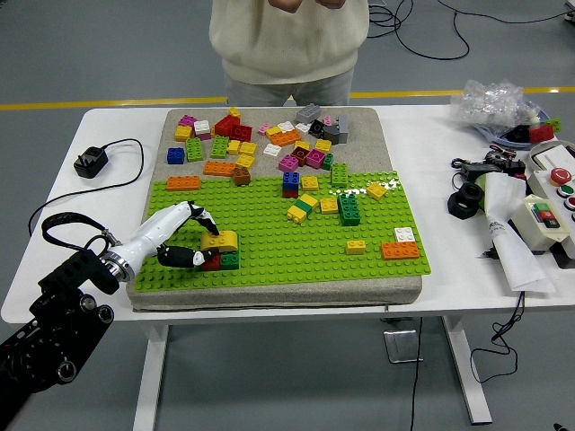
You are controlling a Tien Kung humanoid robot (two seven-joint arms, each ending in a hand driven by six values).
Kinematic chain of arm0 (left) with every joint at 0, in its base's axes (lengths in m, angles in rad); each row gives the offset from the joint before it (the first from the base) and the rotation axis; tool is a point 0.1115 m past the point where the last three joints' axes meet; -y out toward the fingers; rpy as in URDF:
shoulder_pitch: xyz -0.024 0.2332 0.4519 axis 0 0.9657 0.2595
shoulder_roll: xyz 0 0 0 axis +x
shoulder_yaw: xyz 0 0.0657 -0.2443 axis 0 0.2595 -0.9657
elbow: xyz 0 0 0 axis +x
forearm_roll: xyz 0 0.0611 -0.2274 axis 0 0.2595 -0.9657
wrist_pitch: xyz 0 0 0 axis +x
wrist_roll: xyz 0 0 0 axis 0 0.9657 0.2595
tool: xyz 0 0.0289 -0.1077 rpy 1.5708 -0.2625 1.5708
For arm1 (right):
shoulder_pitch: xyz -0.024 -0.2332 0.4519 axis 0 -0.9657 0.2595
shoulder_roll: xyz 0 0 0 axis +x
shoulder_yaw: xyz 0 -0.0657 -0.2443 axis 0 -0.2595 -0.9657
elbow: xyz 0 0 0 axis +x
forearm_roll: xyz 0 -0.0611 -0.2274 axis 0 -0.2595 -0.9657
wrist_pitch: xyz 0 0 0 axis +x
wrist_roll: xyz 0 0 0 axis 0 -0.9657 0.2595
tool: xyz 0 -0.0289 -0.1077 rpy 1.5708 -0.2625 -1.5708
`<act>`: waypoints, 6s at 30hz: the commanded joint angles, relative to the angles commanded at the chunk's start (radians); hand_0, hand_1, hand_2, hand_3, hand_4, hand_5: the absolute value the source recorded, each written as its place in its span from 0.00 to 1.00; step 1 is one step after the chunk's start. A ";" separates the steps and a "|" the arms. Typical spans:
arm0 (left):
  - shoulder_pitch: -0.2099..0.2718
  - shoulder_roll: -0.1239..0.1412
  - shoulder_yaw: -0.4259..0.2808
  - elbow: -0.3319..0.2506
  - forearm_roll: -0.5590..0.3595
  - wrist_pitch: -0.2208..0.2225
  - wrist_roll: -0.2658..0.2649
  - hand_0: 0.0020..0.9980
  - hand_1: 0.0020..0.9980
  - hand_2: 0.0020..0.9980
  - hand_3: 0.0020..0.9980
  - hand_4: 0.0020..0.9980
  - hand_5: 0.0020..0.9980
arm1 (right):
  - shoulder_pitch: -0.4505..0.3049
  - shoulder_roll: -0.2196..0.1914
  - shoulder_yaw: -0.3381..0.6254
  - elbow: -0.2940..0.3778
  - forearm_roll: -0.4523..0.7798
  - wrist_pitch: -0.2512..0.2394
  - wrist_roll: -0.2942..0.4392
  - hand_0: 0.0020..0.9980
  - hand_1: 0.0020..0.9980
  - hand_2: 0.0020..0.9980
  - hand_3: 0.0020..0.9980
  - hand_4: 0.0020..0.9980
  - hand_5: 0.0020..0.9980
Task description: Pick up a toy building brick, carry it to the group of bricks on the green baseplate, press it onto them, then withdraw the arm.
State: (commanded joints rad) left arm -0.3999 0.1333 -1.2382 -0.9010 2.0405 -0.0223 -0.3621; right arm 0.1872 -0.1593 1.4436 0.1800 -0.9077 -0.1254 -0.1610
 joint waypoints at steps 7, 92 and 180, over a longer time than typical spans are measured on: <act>0.001 -0.001 0.000 -0.001 0.001 -0.004 0.000 0.97 0.70 0.52 0.49 0.75 0.04 | -0.001 0.000 0.000 0.000 0.001 -0.001 -0.001 0.79 0.70 0.75 0.71 0.91 0.55; -0.022 -0.014 0.000 0.038 -0.009 -0.011 -0.002 1.00 0.76 0.53 0.52 0.83 0.07 | -0.001 0.002 0.000 0.000 0.005 -0.003 -0.001 0.79 0.70 0.75 0.71 0.91 0.55; 0.067 0.009 0.000 -0.120 0.117 -0.005 0.023 1.00 0.92 0.89 0.56 0.98 0.70 | 0.001 0.000 0.003 0.000 0.016 0.005 -0.003 0.80 0.70 0.75 0.71 0.90 0.55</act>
State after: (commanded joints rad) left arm -0.3327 0.1422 -1.2378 -1.0208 2.1578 -0.0275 -0.3390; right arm 0.1886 -0.1593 1.4463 0.1800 -0.8913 -0.1199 -0.1638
